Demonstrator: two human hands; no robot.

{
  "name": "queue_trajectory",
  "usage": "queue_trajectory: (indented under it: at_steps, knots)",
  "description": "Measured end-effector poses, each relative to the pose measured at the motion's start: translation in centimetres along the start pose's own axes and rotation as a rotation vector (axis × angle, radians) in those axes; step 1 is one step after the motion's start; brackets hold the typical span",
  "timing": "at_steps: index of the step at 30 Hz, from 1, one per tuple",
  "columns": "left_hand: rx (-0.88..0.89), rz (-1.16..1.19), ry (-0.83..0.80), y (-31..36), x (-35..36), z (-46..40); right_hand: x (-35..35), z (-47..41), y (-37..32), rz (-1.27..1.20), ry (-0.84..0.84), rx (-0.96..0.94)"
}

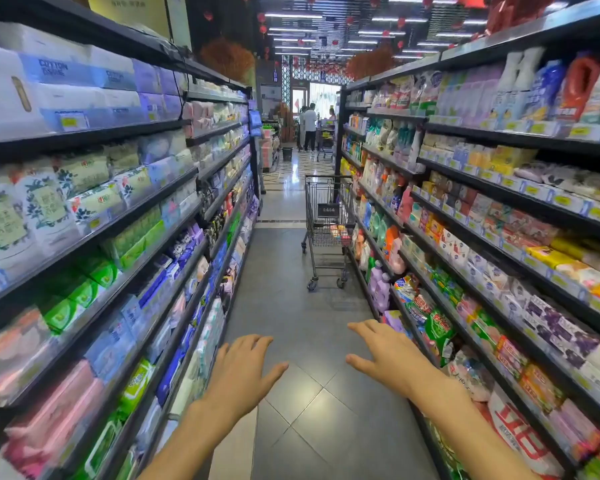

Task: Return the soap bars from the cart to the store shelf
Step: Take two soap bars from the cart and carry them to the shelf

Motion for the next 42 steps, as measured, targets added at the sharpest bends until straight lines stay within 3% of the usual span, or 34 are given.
queue_trajectory:
  at_steps: [17,42]
  knots:
    - [0.039,-0.026,0.011,-14.4,1.5,-31.2,-0.7,-33.7,4.4,0.079,0.050,0.034]
    - [0.109,-0.033,-0.029,-21.6,10.7,-95.1,1.4,-92.5,32.9,-0.048,0.009,0.061]
Point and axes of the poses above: each hand's wrist, its own z-axis away from the middle knuckle, its own x-axis out of the palm, y = z × x, the point moved 6 cm from there along -z, towards the middle knuckle, and after that the axes turned 1 degree about -z, right-handed, at the moved point
